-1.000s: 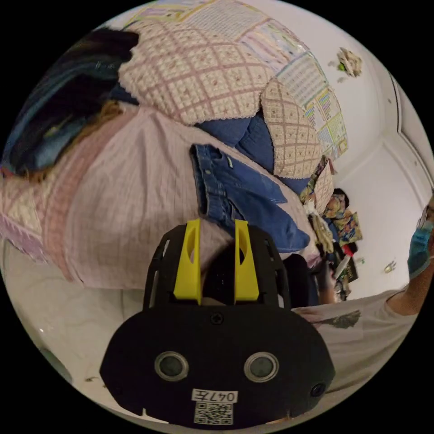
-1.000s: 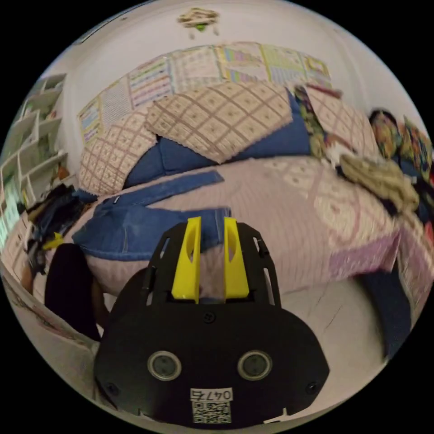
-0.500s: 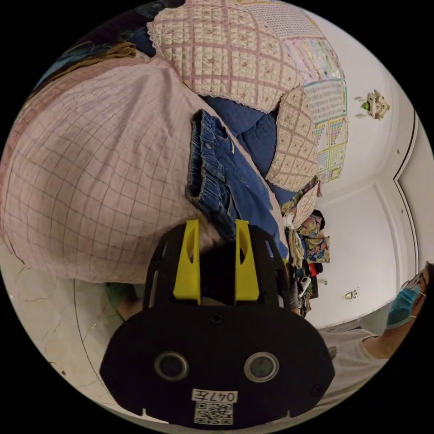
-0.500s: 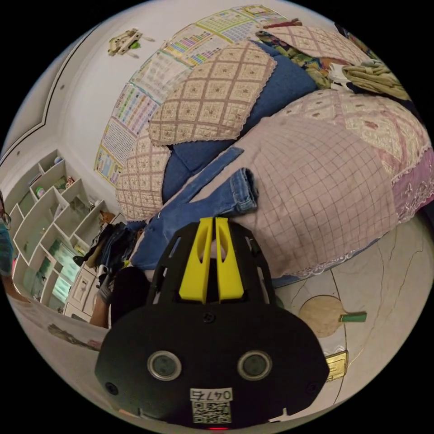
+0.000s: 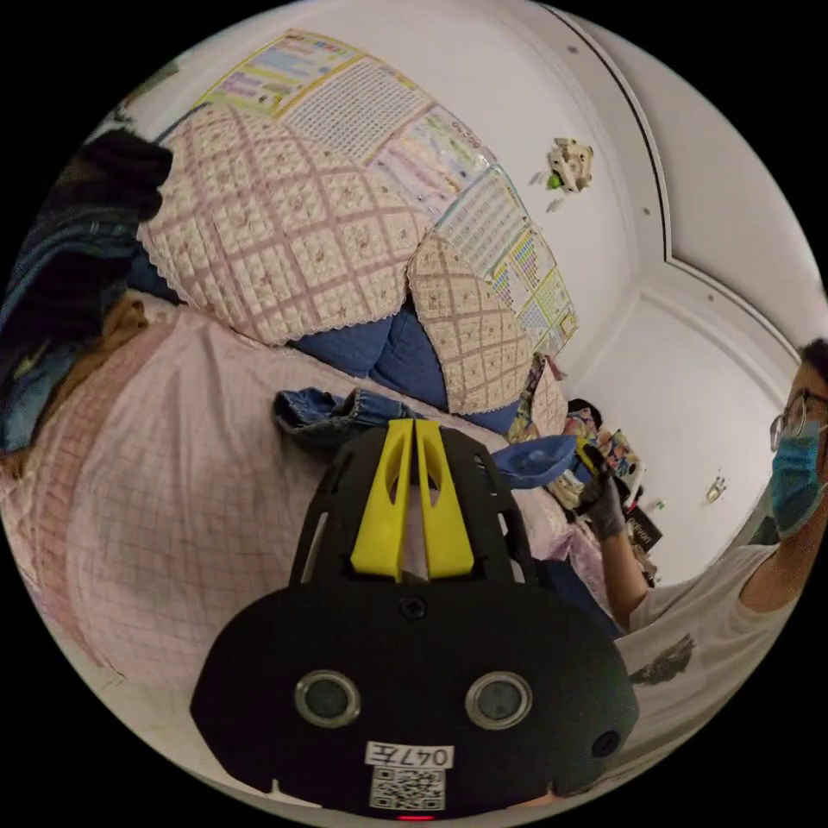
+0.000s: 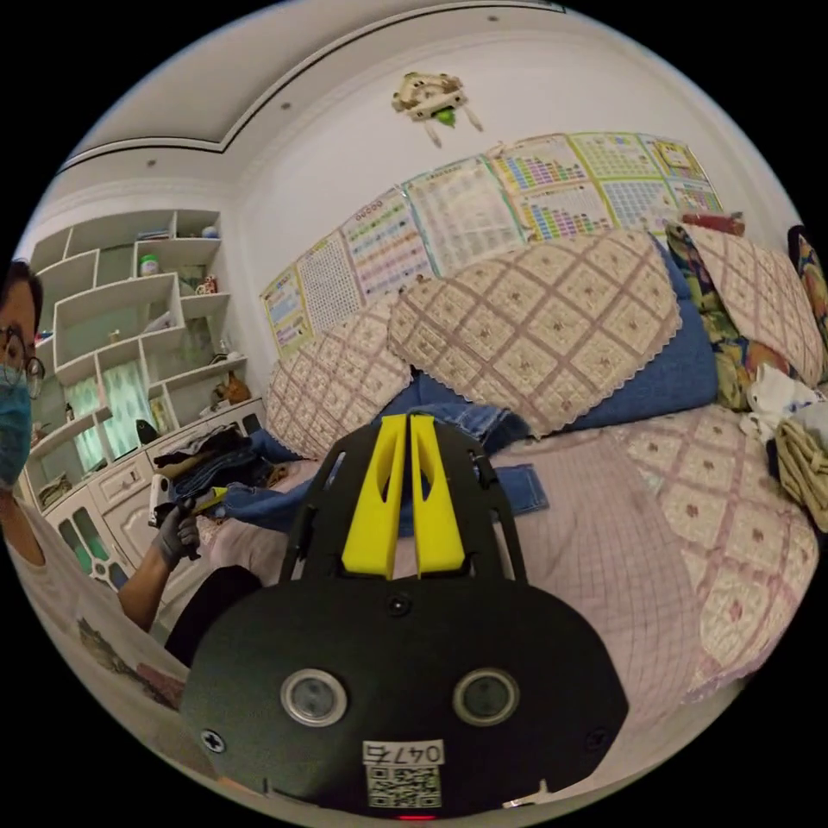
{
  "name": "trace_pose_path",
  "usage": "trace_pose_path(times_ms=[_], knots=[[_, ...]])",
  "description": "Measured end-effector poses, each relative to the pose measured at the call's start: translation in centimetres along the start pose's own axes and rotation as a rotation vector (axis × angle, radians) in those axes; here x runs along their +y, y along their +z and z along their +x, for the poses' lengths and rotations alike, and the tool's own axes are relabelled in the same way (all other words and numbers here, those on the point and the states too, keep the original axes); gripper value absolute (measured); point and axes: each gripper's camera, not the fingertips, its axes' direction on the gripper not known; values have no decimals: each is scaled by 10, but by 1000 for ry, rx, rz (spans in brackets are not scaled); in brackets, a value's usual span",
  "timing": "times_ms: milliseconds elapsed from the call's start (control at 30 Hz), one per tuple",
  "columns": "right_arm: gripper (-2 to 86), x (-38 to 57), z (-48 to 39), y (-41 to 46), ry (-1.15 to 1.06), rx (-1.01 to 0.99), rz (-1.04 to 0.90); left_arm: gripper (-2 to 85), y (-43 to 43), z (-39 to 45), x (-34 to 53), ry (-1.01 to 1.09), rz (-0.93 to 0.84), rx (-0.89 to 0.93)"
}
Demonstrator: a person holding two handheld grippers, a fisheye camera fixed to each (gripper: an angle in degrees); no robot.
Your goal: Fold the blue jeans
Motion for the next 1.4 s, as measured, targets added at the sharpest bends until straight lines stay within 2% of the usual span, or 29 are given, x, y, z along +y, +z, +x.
trace_pose_path(times_ms=[133, 267, 367, 500, 600, 733, 867, 1067, 1167, 1400], knots=[[-11, 65, 19, 0, 103, 94, -144, -10, 9, -10, 33, -72, -109, -39], [-11, 158, 58, -3, 328, 95, -298, -10, 28, -25, 65, -134, -211, -15], [-11, 193, 73, -8, 431, 42, -283, -10, 32, -29, 62, -166, -201, 16], [-11, 176, 77, 4, 388, 33, -265, -10, 45, -14, 31, -132, -152, 48], [-11, 129, 82, 31, 311, 30, -233, -10, 60, 2, -11, -77, -104, 50], [-11, 55, 95, 106, 186, 103, -276, -10, 96, 10, -80, -44, -62, 34], [-10, 16, 132, 216, 156, 175, -401, -10, 172, -9, -162, -105, -114, -44], [-10, 34, 194, 351, 239, 249, -585, -9, 310, -66, -244, -221, -278, -246], [-6, 53, 219, 386, 284, 278, -618, -5, 357, -84, -260, -306, -317, -280], [83, 85, 263, 387, 400, 171, -537, 81, 392, -74, -311, -337, -265, -221]])
